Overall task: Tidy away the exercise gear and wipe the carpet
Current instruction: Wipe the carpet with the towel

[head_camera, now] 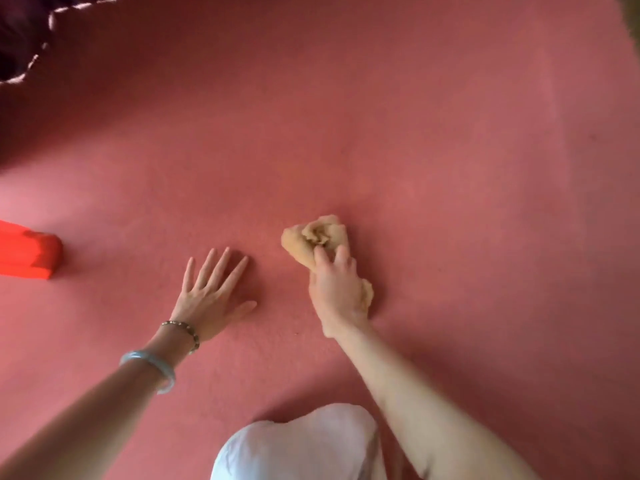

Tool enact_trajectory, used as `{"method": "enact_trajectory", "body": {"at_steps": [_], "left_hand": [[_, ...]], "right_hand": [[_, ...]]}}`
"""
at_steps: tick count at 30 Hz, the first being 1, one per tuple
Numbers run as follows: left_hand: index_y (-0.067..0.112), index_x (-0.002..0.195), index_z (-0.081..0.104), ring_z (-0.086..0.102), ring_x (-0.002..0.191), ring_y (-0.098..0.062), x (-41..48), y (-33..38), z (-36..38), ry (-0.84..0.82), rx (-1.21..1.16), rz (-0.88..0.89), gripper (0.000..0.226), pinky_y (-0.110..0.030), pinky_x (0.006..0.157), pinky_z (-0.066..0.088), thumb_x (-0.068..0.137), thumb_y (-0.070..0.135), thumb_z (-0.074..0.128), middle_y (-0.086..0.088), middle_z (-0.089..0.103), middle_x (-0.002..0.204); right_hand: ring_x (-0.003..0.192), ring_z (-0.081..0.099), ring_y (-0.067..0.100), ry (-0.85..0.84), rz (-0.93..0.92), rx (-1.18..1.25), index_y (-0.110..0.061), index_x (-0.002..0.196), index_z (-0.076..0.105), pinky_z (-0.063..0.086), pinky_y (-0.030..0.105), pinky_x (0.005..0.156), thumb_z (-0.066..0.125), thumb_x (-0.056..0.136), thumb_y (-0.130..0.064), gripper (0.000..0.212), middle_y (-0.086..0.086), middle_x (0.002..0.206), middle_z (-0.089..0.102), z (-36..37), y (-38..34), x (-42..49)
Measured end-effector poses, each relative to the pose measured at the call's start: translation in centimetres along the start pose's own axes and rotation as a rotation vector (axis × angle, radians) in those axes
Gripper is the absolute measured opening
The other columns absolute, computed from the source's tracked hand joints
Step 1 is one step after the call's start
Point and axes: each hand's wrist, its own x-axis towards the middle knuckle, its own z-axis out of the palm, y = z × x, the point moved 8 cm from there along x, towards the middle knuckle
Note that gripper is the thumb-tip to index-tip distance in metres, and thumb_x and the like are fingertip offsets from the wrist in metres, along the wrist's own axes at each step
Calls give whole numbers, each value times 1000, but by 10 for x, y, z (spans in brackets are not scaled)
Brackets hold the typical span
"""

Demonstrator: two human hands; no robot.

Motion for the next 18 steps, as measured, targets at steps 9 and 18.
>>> {"method": "enact_trajectory", "body": {"at_steps": [9, 18], "left_hand": [[18, 147, 23, 18, 140, -29, 0, -11, 7, 6, -112, -16, 84, -43, 114, -7, 84, 74, 15, -11, 28, 151], [17, 149, 12, 4, 144, -26, 31, -45, -13, 156, -191, -110, 96, -54, 115, 5, 78, 81, 14, -11, 13, 156]], "right_hand": [[107, 49, 28, -43, -67, 44, -34, 124, 41, 42, 52, 77, 48, 90, -29, 35, 7, 111, 40, -3, 8, 36], [115, 44, 41, 236, 661, -115, -19, 127, 45, 37, 58, 92, 45, 94, -25, 34, 23, 122, 37, -114, 238, 73]]}}
